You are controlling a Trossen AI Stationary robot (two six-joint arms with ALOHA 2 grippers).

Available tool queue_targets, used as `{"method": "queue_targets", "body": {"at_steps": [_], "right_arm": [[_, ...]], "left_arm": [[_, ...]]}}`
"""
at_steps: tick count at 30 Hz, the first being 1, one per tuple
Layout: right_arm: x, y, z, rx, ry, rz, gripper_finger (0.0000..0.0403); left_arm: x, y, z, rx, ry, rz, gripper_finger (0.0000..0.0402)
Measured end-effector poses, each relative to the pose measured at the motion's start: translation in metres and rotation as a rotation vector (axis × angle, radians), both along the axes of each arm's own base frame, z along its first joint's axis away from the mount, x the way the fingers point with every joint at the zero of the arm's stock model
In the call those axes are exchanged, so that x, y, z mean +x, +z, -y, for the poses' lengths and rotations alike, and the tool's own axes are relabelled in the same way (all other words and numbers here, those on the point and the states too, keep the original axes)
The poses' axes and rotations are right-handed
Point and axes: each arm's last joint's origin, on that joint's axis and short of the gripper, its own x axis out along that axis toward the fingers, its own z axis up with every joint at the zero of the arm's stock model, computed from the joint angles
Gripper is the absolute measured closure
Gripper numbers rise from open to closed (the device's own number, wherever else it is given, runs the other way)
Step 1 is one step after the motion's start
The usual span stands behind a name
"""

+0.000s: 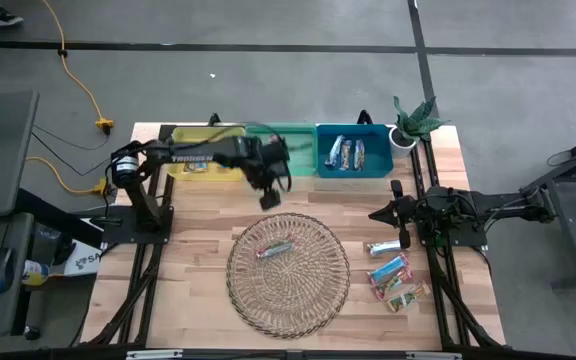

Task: Pick and place Granola Bars by type
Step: Put the red granola bar into the green bin

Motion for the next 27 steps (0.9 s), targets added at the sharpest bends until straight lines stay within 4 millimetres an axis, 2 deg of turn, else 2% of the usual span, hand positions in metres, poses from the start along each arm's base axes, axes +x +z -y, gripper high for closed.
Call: {"method": "queue_targets", "body": {"at_steps": [7, 12, 19, 27], "right_arm": [[0.0, 0.0, 0.0, 0.0, 0.0, 0.0, 0.0402], [0.0, 0.0, 0.0, 0.0, 0.0, 0.0, 0.0402], [0.0, 0.0, 0.0, 0.0, 0.0, 0.0, 0.0402], [0.0, 0.0, 0.0, 0.0, 0.0, 0.001, 0.0402]], "left_arm": [[0.014, 0.001, 0.067, 0.058, -0.088, 0.008, 0.011], [0.019, 0.002, 0.096, 0.077, -0.064, 0.05, 0.011], [0.029, -0.013, 0.114, 0.097, -0.029, 0.044, 0.011], [0.037, -0.041, 0.12, 0.074, -0.042, -0.042, 0.011]]}}
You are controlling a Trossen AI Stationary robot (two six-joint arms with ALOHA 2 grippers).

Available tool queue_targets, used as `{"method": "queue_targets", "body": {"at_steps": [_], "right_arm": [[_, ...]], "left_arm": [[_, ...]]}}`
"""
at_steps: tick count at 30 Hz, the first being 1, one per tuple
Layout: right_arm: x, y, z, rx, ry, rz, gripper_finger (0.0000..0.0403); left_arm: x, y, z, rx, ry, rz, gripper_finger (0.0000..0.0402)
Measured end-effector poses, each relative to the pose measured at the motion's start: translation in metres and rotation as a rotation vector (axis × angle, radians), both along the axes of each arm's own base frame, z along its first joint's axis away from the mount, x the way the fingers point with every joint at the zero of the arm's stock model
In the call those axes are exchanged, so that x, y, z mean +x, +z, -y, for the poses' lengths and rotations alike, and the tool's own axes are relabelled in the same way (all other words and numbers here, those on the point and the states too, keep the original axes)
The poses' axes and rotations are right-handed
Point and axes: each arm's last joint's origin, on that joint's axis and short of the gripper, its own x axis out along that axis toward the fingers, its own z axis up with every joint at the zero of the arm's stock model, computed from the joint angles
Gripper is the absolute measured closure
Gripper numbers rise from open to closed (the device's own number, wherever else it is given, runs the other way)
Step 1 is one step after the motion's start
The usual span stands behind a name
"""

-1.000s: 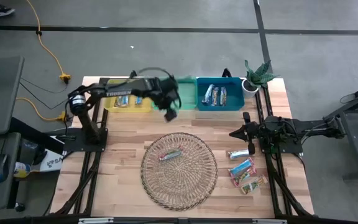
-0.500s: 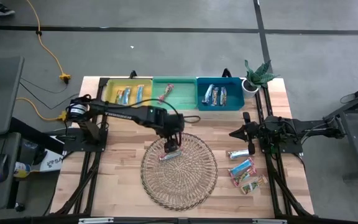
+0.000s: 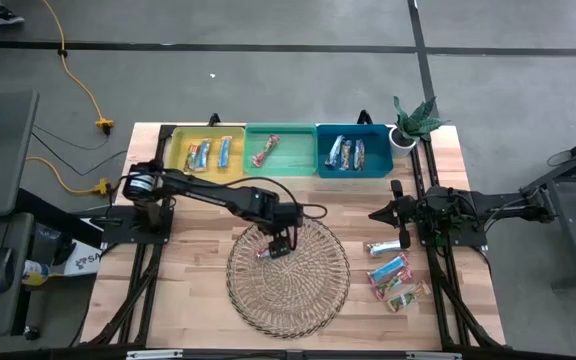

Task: Pick and place Granola Bars by type
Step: Put the red granola bar into the green bin

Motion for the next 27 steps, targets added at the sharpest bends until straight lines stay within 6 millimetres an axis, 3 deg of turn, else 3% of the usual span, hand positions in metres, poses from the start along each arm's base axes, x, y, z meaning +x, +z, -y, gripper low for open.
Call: {"method": "queue_targets", "body": {"at_steps": [14, 27], "right_arm": [[0.0, 0.0, 0.0, 0.0, 0.0, -0.001, 0.0402], [0.0, 0.0, 0.0, 0.0, 0.0, -0.001, 0.0402]], "left_arm": [[0.011, -0.032, 0.004, -0.093, -0.038, -0.057, 0.011], [0.015, -0.036, 0.005, -0.124, -0.038, -0.043, 0.011]]}}
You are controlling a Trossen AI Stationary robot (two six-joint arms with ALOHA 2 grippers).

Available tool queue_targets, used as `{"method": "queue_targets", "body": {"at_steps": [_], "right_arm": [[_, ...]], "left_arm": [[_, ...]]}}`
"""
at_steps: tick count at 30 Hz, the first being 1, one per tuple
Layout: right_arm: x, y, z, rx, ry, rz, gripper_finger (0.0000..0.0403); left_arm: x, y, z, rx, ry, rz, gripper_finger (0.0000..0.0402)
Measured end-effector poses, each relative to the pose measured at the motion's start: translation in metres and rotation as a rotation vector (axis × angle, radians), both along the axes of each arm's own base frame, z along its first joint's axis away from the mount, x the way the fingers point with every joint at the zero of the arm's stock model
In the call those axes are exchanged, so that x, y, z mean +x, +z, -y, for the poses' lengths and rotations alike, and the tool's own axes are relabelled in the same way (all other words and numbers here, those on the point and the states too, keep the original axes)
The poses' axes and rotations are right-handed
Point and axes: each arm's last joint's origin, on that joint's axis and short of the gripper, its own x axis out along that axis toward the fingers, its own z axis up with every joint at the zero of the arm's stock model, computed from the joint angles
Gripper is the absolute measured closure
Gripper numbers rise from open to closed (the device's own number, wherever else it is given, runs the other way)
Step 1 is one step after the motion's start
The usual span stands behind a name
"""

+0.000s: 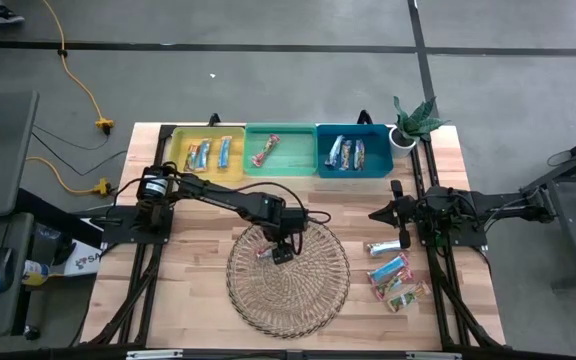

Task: Pick and place Granola Bars by type
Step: Put the red granola bar into the green bin

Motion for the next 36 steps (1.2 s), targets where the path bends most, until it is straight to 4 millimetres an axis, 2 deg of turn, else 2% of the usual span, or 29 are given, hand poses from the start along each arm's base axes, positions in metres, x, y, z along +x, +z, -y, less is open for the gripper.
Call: {"method": "queue_targets", "body": {"at_steps": [10, 24, 36], "right_arm": [[0.0, 0.0, 0.0, 0.0, 0.0, 0.0, 0.0402], [0.0, 0.0, 0.0, 0.0, 0.0, 0.0, 0.0402], [0.0, 0.0, 0.0, 0.0, 0.0, 0.001, 0.0402]], "left_arm": [[0.001, 0.0, 0.0, -0.009, 0.017, 0.004, 0.0116], [0.003, 0.0, 0.0, -0.013, 0.019, 0.022, 0.0242], [0.008, -0.014, 0.007, -0.047, -0.005, 0.008, 0.0293]]}}
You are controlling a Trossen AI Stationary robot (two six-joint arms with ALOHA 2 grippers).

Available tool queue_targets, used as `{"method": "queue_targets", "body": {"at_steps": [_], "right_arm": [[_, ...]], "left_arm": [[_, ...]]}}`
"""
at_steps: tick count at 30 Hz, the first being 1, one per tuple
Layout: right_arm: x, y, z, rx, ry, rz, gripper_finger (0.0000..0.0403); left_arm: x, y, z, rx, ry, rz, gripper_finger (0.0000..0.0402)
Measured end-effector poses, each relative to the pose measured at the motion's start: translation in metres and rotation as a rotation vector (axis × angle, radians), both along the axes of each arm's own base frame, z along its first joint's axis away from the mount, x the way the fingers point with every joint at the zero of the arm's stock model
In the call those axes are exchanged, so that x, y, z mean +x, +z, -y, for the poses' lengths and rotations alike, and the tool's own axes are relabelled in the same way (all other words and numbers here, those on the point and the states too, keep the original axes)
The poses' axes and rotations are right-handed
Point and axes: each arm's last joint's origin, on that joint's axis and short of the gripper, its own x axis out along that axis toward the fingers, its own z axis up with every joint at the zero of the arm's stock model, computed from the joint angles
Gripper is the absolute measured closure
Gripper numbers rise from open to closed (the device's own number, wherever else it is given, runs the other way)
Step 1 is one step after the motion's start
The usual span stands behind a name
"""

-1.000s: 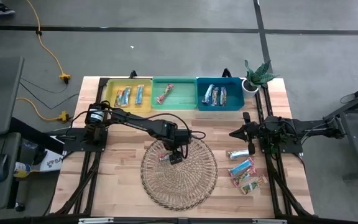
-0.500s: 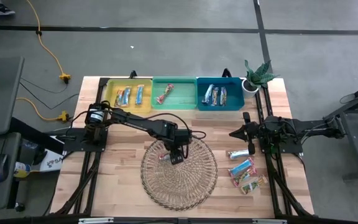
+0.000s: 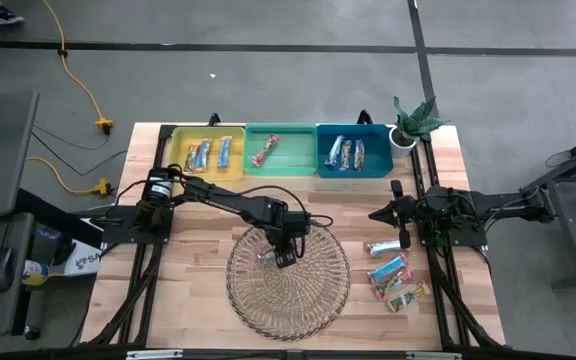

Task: Pick and place Granola Bars by type
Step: Put the red granola bar into the green bin

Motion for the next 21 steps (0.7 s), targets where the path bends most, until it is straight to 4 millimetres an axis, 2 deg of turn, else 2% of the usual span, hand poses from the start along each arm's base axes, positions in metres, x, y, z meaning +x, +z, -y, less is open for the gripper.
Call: {"method": "queue_targets", "body": {"at_steps": [15, 21], "right_arm": [[0.0, 0.0, 0.0, 0.0, 0.0, -0.001, 0.0402], [0.0, 0.0, 0.0, 0.0, 0.0, -0.001, 0.0402]], "left_arm": [[-0.001, 0.0, 0.0, 0.0, -0.007, -0.009, 0.0325], [-0.006, 0.01, 0.0, -0.003, -0.008, -0.003, 0.0327]]}}
